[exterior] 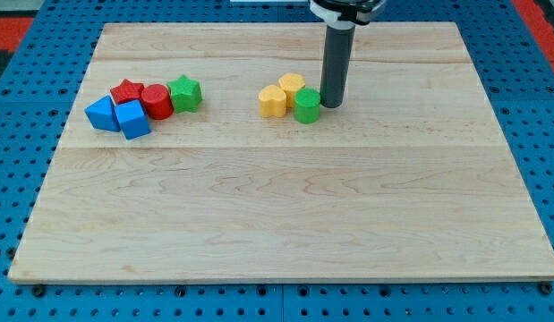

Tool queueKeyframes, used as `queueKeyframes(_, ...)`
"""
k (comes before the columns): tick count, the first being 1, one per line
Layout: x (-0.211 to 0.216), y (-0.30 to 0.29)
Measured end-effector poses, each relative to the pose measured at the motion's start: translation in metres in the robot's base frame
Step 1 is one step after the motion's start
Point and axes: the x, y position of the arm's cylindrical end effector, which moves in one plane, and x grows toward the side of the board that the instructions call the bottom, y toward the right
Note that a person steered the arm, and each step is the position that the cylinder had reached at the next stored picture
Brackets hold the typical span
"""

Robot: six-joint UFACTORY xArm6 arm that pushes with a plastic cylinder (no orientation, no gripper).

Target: Slightly move the green star into the group of red and blue blocks

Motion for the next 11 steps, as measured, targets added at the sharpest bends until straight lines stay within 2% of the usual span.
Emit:
queueKeyframes(2, -0.066, -0.044)
queueKeyframes(3, -0.073, -0.125)
queueKeyframes(4, -0.023, -0.173)
queueKeyframes(5, 0.01, -0.195)
queueKeyframes(8, 0.015, -0.206)
queueKeyframes(9, 0.056, -0.199)
queueKeyframes(11, 0.056, -0.175)
